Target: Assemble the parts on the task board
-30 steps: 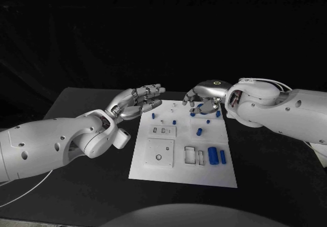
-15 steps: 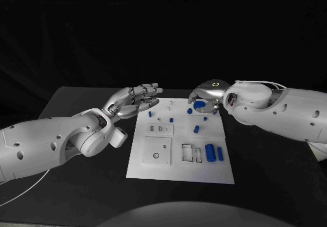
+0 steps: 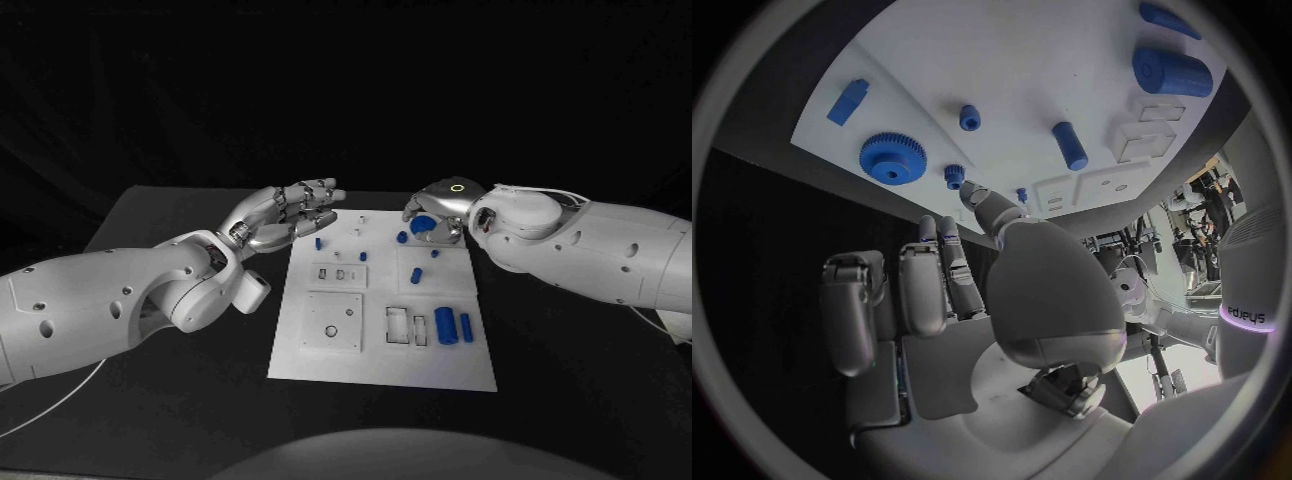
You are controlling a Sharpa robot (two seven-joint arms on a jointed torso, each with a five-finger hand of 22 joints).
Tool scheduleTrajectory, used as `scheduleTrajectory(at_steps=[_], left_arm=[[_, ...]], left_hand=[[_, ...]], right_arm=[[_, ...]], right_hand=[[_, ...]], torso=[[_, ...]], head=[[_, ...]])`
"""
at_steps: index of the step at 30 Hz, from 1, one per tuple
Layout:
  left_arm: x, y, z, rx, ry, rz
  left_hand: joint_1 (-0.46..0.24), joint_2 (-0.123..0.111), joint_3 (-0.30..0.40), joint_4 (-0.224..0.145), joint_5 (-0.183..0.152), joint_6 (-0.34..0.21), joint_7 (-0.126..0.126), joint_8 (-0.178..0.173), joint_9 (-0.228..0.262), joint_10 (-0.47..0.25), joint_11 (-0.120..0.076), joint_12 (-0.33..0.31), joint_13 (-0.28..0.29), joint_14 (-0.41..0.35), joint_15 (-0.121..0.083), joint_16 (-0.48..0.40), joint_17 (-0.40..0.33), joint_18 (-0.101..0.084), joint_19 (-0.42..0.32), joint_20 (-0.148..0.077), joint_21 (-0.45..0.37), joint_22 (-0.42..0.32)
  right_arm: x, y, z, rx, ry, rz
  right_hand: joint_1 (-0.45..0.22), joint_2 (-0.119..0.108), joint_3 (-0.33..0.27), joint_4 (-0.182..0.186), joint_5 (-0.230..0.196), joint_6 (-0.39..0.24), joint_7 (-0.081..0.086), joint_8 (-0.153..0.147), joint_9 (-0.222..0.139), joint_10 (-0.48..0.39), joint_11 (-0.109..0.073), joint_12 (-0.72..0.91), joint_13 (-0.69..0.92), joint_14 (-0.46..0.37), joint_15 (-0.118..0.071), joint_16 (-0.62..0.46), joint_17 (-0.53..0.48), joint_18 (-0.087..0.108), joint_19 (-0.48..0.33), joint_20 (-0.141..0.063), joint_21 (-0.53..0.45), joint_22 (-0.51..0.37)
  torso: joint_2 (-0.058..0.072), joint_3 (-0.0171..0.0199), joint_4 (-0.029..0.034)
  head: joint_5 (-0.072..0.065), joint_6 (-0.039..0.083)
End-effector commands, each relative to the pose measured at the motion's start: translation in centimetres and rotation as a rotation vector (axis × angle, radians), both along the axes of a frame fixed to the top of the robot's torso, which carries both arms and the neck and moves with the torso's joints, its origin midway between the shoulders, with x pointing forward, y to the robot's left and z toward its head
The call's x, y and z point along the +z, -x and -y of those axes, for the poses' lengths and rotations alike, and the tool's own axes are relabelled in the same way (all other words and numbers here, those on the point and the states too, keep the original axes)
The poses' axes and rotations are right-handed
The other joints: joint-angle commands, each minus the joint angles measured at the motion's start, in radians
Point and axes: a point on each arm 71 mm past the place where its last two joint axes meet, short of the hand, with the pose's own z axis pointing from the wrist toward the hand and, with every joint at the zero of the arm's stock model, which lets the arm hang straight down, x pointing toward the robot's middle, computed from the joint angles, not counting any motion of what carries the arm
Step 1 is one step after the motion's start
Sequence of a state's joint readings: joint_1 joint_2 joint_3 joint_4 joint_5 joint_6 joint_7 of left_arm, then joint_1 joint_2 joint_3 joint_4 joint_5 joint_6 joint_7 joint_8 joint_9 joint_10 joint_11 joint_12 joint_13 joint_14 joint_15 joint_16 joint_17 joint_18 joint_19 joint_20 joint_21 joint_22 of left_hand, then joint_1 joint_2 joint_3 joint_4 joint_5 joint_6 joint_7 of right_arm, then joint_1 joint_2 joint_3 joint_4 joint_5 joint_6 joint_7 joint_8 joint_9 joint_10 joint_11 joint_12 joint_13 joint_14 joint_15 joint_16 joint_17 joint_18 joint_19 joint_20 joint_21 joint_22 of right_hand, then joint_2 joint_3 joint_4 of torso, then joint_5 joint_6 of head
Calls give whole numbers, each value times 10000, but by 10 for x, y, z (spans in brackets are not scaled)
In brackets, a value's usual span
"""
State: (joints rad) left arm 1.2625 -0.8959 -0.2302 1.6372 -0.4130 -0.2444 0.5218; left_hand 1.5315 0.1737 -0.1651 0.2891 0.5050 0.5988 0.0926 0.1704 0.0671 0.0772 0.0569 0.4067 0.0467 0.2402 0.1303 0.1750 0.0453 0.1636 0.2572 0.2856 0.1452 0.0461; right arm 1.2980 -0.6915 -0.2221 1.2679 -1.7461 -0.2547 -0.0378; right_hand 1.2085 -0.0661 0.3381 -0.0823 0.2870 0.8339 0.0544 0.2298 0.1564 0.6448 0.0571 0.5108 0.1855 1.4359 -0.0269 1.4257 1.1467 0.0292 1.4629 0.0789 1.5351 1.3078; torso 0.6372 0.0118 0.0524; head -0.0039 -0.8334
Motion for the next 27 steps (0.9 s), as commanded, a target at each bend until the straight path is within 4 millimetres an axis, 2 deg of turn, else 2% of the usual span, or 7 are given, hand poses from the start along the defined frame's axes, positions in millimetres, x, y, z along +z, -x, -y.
scheduleTrajectory(at_steps=[1, 5, 8, 15, 22, 27], left_arm=[[1, 1, 2, -252, 68, 49], [1, 0, 2, -235, 39, 29], [0, -1, 2, -244, 21, 7], [0, -1, 2, -256, -21, -63], [-1, -3, 1, -233, -44, -69], [-1, -3, 1, -180, 53, -212]], left_hand=[[95, -12, 28, -18, 67, 39, 2, 67, 9, -24, 74, 43, 5, 70, -4, 50, 15, 172, -29, 21, -43, -7], [95, -12, 28, -18, 67, 39, 2, 67, 9, -24, 74, 43, 5, 70, -4, 50, 15, 172, -29, 21, -43, -7], [106, -7, 31, -15, 76, 69, 12, 85, 11, -17, 88, 65, 8, 77, 1, 55, 16, 170, -25, 25, -42, -6], [109, -6, 31, -15, 78, 69, 16, 88, 11, -15, 93, 68, 9, 65, 2, 46, 13, 170, -32, 25, -46, -7], [114, -7, 31, -15, 79, 70, 21, 91, 10, -14, 98, 69, 9, 68, 2, 49, 14, 169, -32, 26, -46, -7], [117, -7, 31, -15, 81, 61, 25, 90, 9, -13, 104, 67, 8, 63, 4, 46, 13, 168, -30, 28, -46, -7]], right_arm=[[1, -1, -2, 203, -615, 286], [-1, -4, -4, 176, -721, 260], [-3, -7, -4, 97, -818, 193], [-6, -10, -3, -19, -831, -74], [-11, -9, -7, 46, -740, -439], [-14, -8, -9, 67, -751, -606]], right_hand=[[151, 114, 25, 59, 113, 130, 30, -49, 17, 137, -10, -46, -8, -82, -29, -54, -38, -44, 242, 57, -55, 1787], [193, 150, 54, 81, 151, 131, 2, -101, 10, 193, 22, -57, -12, -112, -21, -86, -113, -34, 207, 57, -76, 1755], [222, 178, 82, 111, 180, 101, 5, -172, -5, 262, 40, -69, -18, -133, -8, -108, -157, -29, 184, 64, -91, 1736], [228, 140, 94, 207, 146, 15, 58, -357, -38, 569, 91, -77, -32, -151, 33, -132, -195, -32, 190, 94, -97, 1752], [83, -1, -115, 502, -746, -57, 64, -622, -50, 1005, 102, -218, -96, 140, 43, 132, 386, -120, 510, 119, 61, 2069], [-2, -49, -300, 661, -1113, -70, 54, -727, -43, 1039, 93, -316, -115, 157, 33, 145, 407, -117, 508, 112, 56, 2069]], torso=[[1, 0, 10], [-9, -4, 9], [-9, -1, 41], [-18, -5, 15], [-20, -8, 6], [-25, -4, 5]], head=[[15, -21], [5, -35], [-16, -42], [19, -76], [14, -87], [-14, -99]])
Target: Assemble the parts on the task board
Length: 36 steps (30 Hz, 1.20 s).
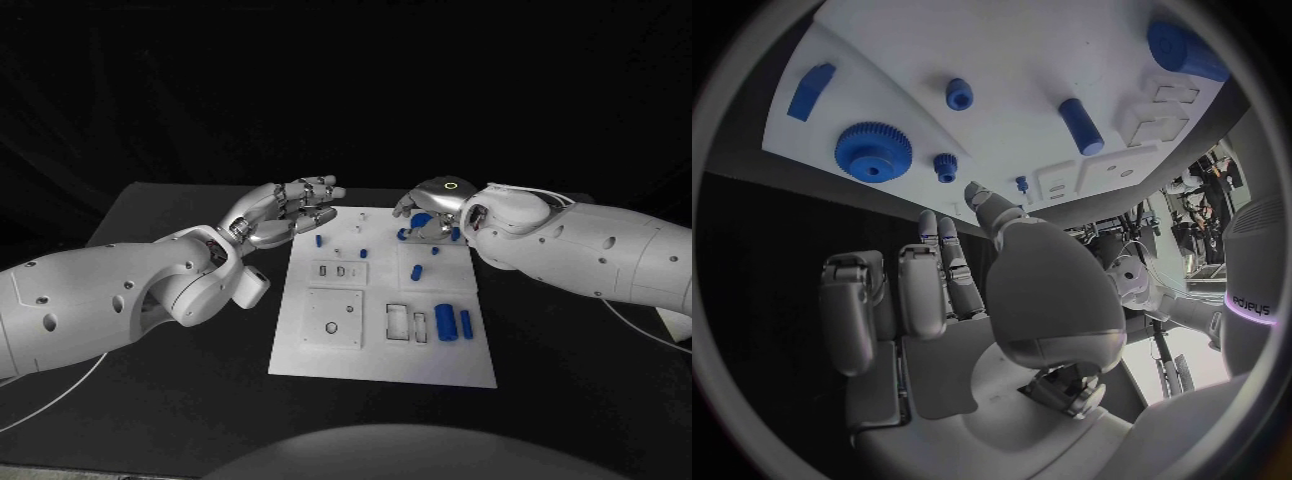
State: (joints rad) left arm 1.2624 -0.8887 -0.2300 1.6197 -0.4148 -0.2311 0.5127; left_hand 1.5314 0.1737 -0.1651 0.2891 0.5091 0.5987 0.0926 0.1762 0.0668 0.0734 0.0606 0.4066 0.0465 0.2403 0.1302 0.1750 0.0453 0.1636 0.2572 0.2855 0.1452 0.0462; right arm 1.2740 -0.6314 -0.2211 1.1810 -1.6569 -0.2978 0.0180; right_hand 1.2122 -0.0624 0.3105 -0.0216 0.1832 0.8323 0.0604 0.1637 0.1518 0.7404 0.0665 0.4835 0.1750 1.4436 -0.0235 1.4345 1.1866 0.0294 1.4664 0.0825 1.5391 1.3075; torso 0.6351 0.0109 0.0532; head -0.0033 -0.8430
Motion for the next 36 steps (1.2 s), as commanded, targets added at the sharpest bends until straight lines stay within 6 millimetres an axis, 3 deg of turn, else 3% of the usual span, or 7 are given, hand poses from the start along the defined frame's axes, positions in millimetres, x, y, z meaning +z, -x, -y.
scheduleTrajectory(at_steps=[1, 4, 8, 14, 16, 21, 36], left_arm=[[1, 1, 2, -153, 187, -180], [1, 2, 3, -154, 245, -290], [1, 2, 4, -205, 278, -389], [0, 2, 6, -258, 280, -472], [0, 2, 6, -263, 276, -494], [-1, 1, 5, -251, 299, -602], [-2, -1, 3, -195, 317, -685]], left_hand=[[118, -8, 31, -15, 40, 60, 26, 32, 12, 25, 68, 67, 11, 62, 4, 45, 12, 169, -31, 28, -47, -9], [127, -10, 29, -16, 43, 52, 40, 35, 9, 26, 87, 67, 11, 44, 9, 34, 8, 165, -43, 32, -55, -11], [132, -11, 29, -16, 45, 44, 47, 35, 7, 26, 95, 65, 10, 39, 10, 31, 7, 163, -50, 34, -59, -13], [147, -10, 32, -19, 56, 36, 63, 39, 4, 28, 116, 75, 11, 36, 17, 31, 6, 159, -60, 37, -66, -15], [147, -10, 32, -19, 56, 36, 63, 39, 4, 28, 116, 75, 11, 36, 17, 31, 6, 159, -60, 37, -66, -15], [181, -4, 40, -25, 80, 47, 83, 54, 2, 32, 143, 82, 11, 8, 21, 15, 1, 151, -128, 33, -106, -28], [209, 1, 48, -30, 103, 63, 97, 69, 2, 39, 159, 102, 13, 1, 26, 14, 0, 146, -148, 32, -119, -33]], right_arm=[[-4, 1, -1, 100, 46, -360], [-6, 1, -1, 72, 54, -421], [-7, 1, -1, 39, 64, -453], [-11, 1, -4, 22, 95, -531], [-12, 1, -5, 14, 105, -539], [-14, 0, -5, -21, 148, -563], [-19, -1, -4, -264, 340, -757]], right_hand=[[-39, -81, -27, 59, -65, -49, -3, -66, 4, 85, 1, -45, -9, 79, -2, 57, 7, -119, 473, 76, 16, 2072], [41, -46, -33, 89, 327, 100, 88, -47, 51, 107, -21, -101, -15, 70, -19, 49, -10, -115, 461, 69, 7, 2064], [272, -46, 126, 33, 1664, 325, 162, -25, 150, 126, -44, -251, -54, 13, -48, 0, -122, -96, 393, 46, -35, 2008], [491, -117, 544, -89, 3214, 372, 11, -109, 271, -25, 5, -541, -140, -180, -4, -164, -484, -23, 142, 66, -188, 1793], [522, -124, 633, -114, 3401, 386, -22, -122, 298, -77, 14, -592, -152, -234, 2, -207, -583, -4, 75, 73, -230, 1736], [545, -135, 724, -140, 3527, 402, -2, -138, 331, -128, 10, -642, -159, -318, 8, -281, -761, 27, -28, 76, -293, 1649], [480, -187, 736, -126, 2910, 522, -19, -134, 466, -165, 45, -695, -134, -488, 37, -427, -1061, 75, -207, 99, -421, 1511]], torso=[[-1, 6, 8], [-4, 10, 21], [-5, 11, 1], [-3, 3, -12], [2, 6, -1], [-9, 4, 6], [-4, 2, 0]], head=[[-31, -3], [-15, -14], [-5, -34], [-44, -9], [-52, -3], [-28, -63], [21, -180]])
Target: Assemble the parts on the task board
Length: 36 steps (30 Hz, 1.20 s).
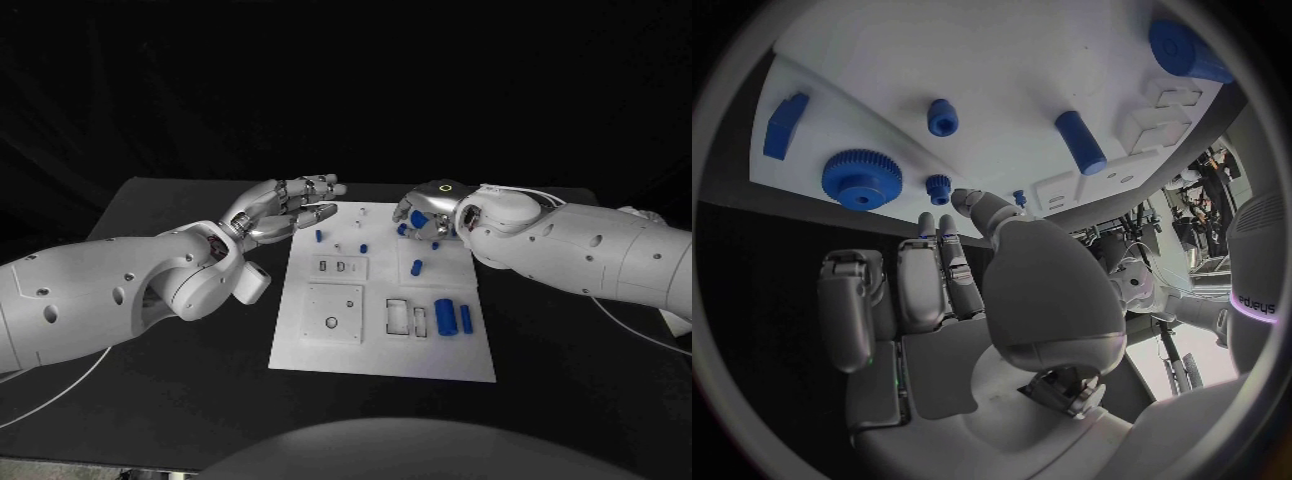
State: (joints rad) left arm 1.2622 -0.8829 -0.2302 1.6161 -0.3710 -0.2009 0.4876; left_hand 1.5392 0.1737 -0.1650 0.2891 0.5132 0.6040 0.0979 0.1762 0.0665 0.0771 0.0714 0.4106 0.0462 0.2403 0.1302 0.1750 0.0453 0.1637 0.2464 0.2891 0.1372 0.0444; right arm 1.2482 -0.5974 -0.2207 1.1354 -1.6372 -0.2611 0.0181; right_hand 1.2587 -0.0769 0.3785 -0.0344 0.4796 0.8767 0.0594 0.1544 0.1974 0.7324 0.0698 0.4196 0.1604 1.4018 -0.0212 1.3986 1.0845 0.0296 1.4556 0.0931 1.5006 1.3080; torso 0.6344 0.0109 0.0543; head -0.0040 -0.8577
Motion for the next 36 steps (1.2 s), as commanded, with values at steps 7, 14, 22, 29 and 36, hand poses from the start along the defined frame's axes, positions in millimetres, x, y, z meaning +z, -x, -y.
scheduleTrajectory(at_steps=[7, 14, 22, 29, 36], left_arm=[[1, 0, 1, -156, 144, -99], [0, 0, 1, -174, 125, -138], [-1, 0, 1, -248, 54, -221], [-2, 1, 2, -363, -37, -248], [-2, 1, 3, -428, -88, -264]], left_hand=[[142, 1, 51, -33, 73, 18, 48, 77, 5, 6, 58, 70, 17, 8, 29, 20, 2, 144, -42, -2, -41, -15], [159, 3, 55, -34, 87, 51, 60, 95, 8, 16, 72, 92, 19, 19, 38, 29, 5, 142, -40, 0, -41, -14], [166, 3, 55, -32, 92, 75, 67, 109, 10, 23, 80, 104, 21, 23, 42, 33, 6, 141, -47, 1, -45, -15], [168, -1, 50, -24, 98, 127, 78, 133, 16, 35, 89, 128, 24, 22, 51, 33, 6, 140, -52, 3, -49, -15], [166, -8, 44, -18, 102, 155, 88, 150, 19, 46, 100, 144, 26, 11, 56, 26, 4, 140, -55, 4, -52, -15]], right_arm=[[-5, 1, 0, -129, 236, -250], [-6, 0, -1, -174, 256, -264], [-9, -1, -1, -256, 281, -270], [-11, -2, 0, -360, 295, -284], [-14, -2, 0, -430, 249, -275]], right_hand=[[24, -57, 56, -14, -96, 32, -53, -74, 22, -113, 34, -71, 15, -109, 28, -100, -102, 83, -138, 3, -64, 1475], [68, -14, 80, -44, -90, 183, -66, 11, 136, 32, 36, 13, 71, -139, 40, -118, -130, 83, -141, 19, -75, 1482], [139, 42, 123, -94, -50, 312, -36, 108, 292, 200, 29, 112, 141, -145, 39, -116, -124, 82, -135, 24, -81, 1498], [244, 143, 160, -149, -178, 434, 98, 242, 519, 340, -37, 186, 206, -221, -2, -188, -295, 106, -214, -2, -140, 1441], [398, 299, 167, -202, -484, 536, 284, 423, 840, 588, -161, 316, 297, -307, -88, -290, -480, 135, -307, -75, -220, 1375]], torso=[[-3, 3, -4], [-6, 7, -5], [-6, 5, -7], [-8, 4, -3], [-6, 3, -5]], head=[[29, -73], [38, -91], [42, -106], [61, -110], [102, -125]])
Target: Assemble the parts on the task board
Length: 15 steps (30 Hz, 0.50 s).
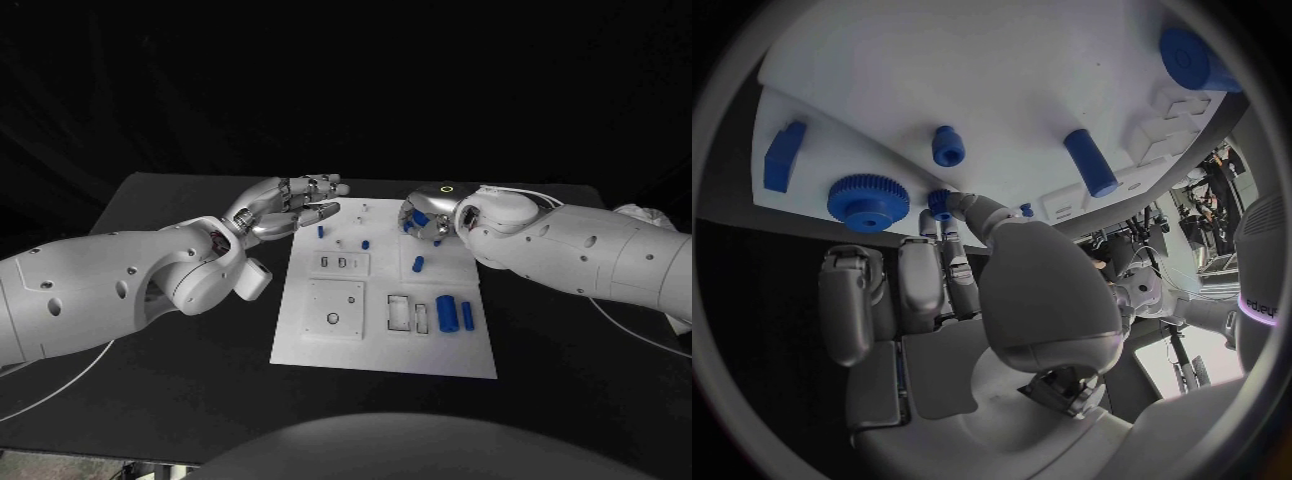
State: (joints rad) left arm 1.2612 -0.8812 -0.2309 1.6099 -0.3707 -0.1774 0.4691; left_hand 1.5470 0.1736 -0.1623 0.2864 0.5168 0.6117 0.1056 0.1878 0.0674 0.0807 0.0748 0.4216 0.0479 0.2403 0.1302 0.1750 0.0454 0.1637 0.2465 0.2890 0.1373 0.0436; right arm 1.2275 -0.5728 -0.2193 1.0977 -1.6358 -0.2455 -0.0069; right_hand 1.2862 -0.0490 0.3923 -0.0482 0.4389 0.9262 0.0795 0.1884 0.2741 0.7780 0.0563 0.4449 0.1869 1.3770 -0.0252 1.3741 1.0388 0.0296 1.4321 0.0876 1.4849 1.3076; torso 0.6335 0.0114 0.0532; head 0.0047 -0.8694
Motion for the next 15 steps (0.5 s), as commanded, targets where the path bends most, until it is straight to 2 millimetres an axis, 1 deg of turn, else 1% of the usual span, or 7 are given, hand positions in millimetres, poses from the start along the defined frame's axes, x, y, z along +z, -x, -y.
scheduleTrajectory(at_steps=[1, 7, 15], left_arm=[[0, 1, 3, -295, 4, -25], [0, 1, 3, -294, -22, -46], [-1, 1, 3, -281, -56, -77]], left_hand=[[88, -7, 16, 9, 66, 79, 12, 33, 10, 10, 66, 35, 9, 11, 56, 26, 3, 140, -56, 4, -53, -8], [89, -8, 12, 15, 81, 103, 22, 50, 12, 24, 80, 57, 12, 15, 56, 31, 4, 140, -56, 6, -54, -7], [89, -8, 12, 15, 81, 103, 22, 50, 12, 24, 80, 57, 12, 15, 56, 31, 4, 140, -56, 6, -54, -7]], right_arm=[[-2, 0, 1, -82, 40, -24], [-1, 0, 3, -80, -130, 126], [5, 3, 3, 14, -446, 316]], right_hand=[[157, 48, 35, -76, -97, 66, 94, 117, 120, 209, -36, 97, 50, -58, -60, -50, -31, 134, -70, -32, -65, 1382], [305, 146, 27, -122, -188, 162, 166, 279, 390, 648, -39, 246, 120, -65, -85, -104, -123, 139, -84, -73, -95, 1373], [435, 182, -14, -156, -214, 315, 243, 460, 690, 1083, 11, 320, 152, -172, -67, -327, -515, 193, -254, -66, -248, 1219]], torso=[[3, -2, 8], [-4, -2, 9], [-16, -11, 3]], head=[[14, -7], [66, -24], [104, -12]])
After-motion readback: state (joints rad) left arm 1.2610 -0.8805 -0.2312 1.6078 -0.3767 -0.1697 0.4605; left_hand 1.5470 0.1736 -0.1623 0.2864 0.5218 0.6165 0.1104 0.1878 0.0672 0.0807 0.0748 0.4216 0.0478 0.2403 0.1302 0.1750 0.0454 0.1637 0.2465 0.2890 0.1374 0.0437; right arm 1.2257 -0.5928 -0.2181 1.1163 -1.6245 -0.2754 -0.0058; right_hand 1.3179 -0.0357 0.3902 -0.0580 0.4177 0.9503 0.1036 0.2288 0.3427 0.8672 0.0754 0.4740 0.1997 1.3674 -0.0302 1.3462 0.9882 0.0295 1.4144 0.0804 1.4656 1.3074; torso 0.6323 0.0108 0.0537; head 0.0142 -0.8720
